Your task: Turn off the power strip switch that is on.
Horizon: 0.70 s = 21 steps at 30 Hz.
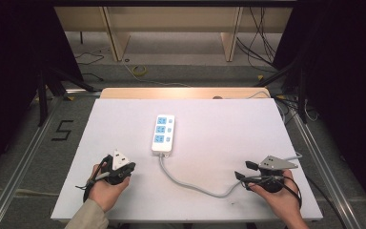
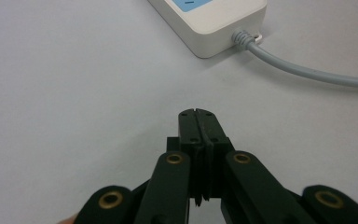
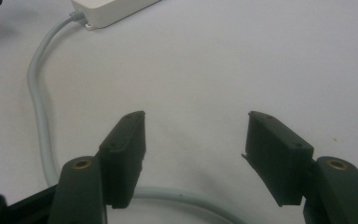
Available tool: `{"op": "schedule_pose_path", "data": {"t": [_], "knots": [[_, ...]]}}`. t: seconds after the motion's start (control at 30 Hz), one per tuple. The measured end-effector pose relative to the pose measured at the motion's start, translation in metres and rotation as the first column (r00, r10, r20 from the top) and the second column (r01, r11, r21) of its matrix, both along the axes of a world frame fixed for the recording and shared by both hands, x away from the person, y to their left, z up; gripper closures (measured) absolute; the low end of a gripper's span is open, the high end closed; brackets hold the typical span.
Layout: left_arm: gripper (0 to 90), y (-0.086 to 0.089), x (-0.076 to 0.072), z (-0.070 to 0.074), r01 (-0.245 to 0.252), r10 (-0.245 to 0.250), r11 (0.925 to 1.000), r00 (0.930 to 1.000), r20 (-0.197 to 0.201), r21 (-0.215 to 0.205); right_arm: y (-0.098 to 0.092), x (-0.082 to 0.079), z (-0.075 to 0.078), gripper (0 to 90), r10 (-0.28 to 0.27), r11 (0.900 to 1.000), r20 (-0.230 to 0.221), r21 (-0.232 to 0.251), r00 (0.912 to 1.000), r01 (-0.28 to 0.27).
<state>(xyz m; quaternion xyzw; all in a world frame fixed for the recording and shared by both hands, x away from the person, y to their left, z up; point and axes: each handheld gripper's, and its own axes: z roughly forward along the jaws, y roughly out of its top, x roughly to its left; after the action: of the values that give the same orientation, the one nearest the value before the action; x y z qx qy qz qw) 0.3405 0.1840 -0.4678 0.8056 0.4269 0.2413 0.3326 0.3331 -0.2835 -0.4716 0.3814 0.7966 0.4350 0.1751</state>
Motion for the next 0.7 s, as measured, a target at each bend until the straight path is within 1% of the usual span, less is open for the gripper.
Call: {"op": "schedule_pose_path", "data": {"t": [0.1,0.33,0.4,0.7], "knots": [[89.6,-0.002,0.006,0.001,0.004,-0.004,1.0,1.0,-0.003,0.008,0.001,0.0,0.0,38.9,0.002,1.0,0.001,-0.001,1.0,-0.002],[89.6,-0.005,0.015,0.003,0.0,0.0,1.0,1.0,0.001,0.006,0.001,-0.001,0.0,38.9,0.005,1.0,0.0,-0.007,1.0,-0.005],[89.6,-0.005,0.016,0.003,-0.007,0.007,1.0,1.0,0.0,-0.002,0.001,-0.001,0.0,38.9,0.006,1.0,0.0,-0.006,1.0,-0.006],[89.6,-0.005,0.022,0.004,-0.008,0.008,1.0,1.0,-0.004,-0.005,0.002,-0.001,0.0,38.6,0.011,1.0,0.003,-0.004,0.9999,-0.011]]}}
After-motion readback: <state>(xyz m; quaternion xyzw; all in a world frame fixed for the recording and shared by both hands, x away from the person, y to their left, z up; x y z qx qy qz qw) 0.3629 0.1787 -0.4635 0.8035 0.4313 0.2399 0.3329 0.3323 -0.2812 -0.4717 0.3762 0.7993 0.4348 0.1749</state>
